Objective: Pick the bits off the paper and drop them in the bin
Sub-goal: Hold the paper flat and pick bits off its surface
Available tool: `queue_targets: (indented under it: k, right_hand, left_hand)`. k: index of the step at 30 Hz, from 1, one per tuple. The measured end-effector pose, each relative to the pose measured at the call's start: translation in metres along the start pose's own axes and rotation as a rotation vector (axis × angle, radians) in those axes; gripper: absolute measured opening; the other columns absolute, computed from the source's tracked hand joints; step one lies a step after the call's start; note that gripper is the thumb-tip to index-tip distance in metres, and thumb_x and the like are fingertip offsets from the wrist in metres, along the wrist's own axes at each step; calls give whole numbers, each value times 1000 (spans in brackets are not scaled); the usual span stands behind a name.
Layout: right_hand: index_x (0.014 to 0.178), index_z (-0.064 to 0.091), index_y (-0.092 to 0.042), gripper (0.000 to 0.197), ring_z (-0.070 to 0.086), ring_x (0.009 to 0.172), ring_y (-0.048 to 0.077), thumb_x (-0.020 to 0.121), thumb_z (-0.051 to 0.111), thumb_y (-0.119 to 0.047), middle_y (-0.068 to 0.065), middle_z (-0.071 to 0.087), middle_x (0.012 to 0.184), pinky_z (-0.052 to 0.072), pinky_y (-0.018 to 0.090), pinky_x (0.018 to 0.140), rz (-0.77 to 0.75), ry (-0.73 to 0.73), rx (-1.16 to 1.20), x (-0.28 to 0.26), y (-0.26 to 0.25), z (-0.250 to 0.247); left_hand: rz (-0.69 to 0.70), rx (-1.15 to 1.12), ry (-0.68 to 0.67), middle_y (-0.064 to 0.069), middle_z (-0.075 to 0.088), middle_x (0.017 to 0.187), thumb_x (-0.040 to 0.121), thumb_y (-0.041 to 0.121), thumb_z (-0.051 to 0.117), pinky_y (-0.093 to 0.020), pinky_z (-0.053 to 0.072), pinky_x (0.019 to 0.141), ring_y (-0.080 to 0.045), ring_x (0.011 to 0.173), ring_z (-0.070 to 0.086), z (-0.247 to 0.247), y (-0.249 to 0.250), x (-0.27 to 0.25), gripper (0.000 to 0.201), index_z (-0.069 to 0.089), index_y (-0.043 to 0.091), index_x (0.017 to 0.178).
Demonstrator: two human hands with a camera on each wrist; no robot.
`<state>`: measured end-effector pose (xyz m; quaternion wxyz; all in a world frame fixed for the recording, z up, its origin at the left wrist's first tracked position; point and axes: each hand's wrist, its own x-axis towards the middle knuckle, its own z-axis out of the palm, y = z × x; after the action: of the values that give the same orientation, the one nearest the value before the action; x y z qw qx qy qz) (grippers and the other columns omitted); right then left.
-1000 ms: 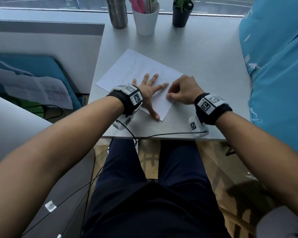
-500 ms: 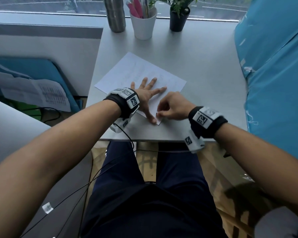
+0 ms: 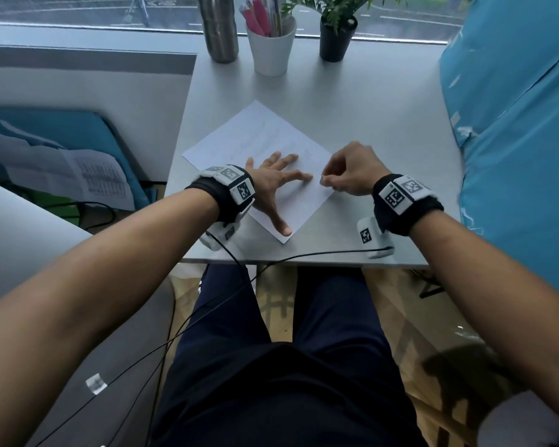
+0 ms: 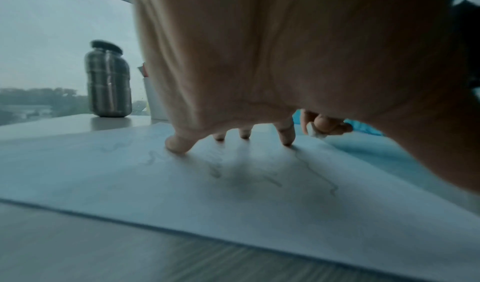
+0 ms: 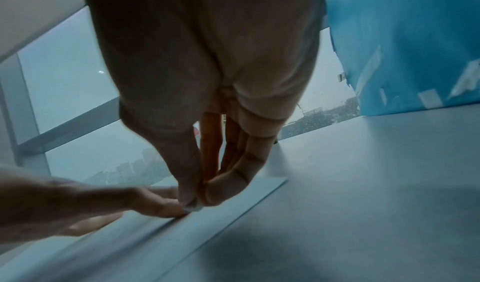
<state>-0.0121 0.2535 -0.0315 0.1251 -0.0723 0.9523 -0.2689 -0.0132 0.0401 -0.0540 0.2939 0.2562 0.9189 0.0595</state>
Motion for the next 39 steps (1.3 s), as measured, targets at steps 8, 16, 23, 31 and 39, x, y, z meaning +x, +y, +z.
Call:
queue_targets:
  k: [8,16,23,31,39]
  right_hand:
    - [78,79,-10,8,68,73,15,74,75,-16,4,75,79,56,26,74,-100,-18,-22,-15,-29,41]
    - [83,80,-10,13,67,73,13,74,77,-19,5,76,79,47,15,70,6,76,13,1,-12,17]
    - [82,80,-12,11,68,75,11,74,77,-19,4,76,80,48,14,64,-6,-43,27,0,-10,18]
    - [78,79,-9,11,61,62,-3,74,77,-18,-5,70,74,46,11,62,-96,-113,15,-16,-19,36]
    - [82,80,-11,12,69,77,13,74,77,-20,3,76,79,50,17,69,50,45,-2,13,6,10]
  left_hand:
    - [-24,22,11,12,-23,160,30,69,88,-72,-6,109,-19,146,-26,3,2,2,153,-1,46,152]
    - [-18,24,-24,11,-28,159,34,67,89,-73,-10,107,-20,144,-31,4,2,3,151,-5,49,151]
    - [-22,48,-46,12,-31,157,32,67,89,-75,-9,106,-21,143,-33,3,1,5,153,-7,50,150]
    - [-23,66,-49,12,-34,156,33,67,89,-76,-7,106,-21,142,-34,4,2,7,154,-11,49,149]
    - [-51,3,61,11,-9,162,40,70,86,-81,8,101,-23,149,-14,-4,14,12,128,21,44,147]
